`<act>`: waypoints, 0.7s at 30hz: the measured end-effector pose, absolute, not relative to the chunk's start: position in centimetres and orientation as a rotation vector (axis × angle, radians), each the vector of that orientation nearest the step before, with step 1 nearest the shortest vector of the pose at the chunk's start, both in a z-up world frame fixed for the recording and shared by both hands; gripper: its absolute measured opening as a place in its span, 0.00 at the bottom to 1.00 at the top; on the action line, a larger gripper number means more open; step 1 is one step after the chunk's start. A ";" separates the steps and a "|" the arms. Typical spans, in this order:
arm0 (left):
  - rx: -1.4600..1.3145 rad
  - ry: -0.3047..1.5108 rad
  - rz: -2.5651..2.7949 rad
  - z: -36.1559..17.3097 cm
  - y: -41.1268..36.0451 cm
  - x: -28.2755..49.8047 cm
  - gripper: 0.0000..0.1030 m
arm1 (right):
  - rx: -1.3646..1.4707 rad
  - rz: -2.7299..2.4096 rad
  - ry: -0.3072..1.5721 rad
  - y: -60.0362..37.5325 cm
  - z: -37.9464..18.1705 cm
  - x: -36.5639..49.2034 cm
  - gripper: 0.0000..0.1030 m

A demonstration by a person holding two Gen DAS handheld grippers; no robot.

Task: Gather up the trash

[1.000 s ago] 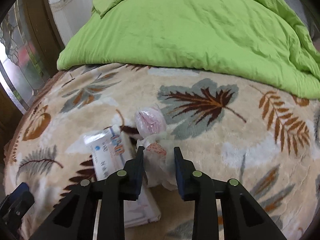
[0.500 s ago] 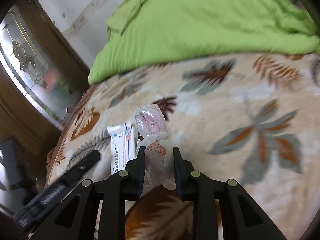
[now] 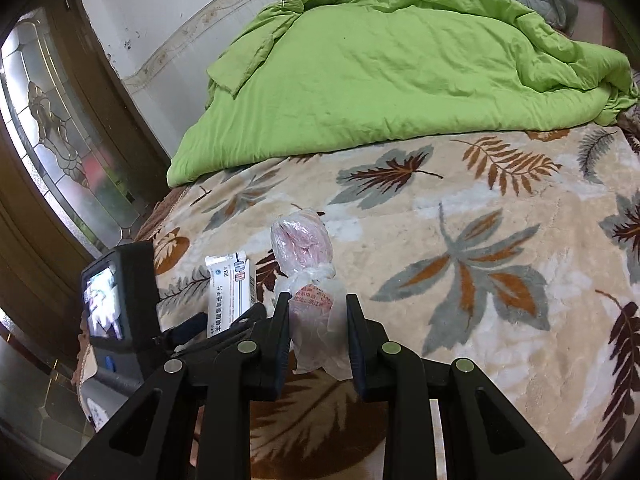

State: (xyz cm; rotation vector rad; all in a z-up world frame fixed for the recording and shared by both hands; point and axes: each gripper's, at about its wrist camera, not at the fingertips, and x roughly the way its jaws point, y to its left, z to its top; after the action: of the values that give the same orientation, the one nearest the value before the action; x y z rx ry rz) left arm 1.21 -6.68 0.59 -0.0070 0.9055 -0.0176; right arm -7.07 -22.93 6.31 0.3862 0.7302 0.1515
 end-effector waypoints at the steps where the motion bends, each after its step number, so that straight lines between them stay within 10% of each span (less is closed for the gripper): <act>1: -0.014 0.900 -0.010 0.6 -6.4 1.2 0.58 | 0.383 0.148 0.727 -23.0 6.4 -7.2 0.26; 21: -0.017 0.648 -0.122 5.9 -5.6 -5.5 0.48 | 0.323 0.079 0.621 -22.3 8.2 -13.2 0.26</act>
State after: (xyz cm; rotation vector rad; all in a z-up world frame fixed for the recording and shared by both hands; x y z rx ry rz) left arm -5.47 -5.62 5.86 -0.0171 0.6475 -0.1215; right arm -13.21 -22.34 8.16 0.3225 0.6206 0.0793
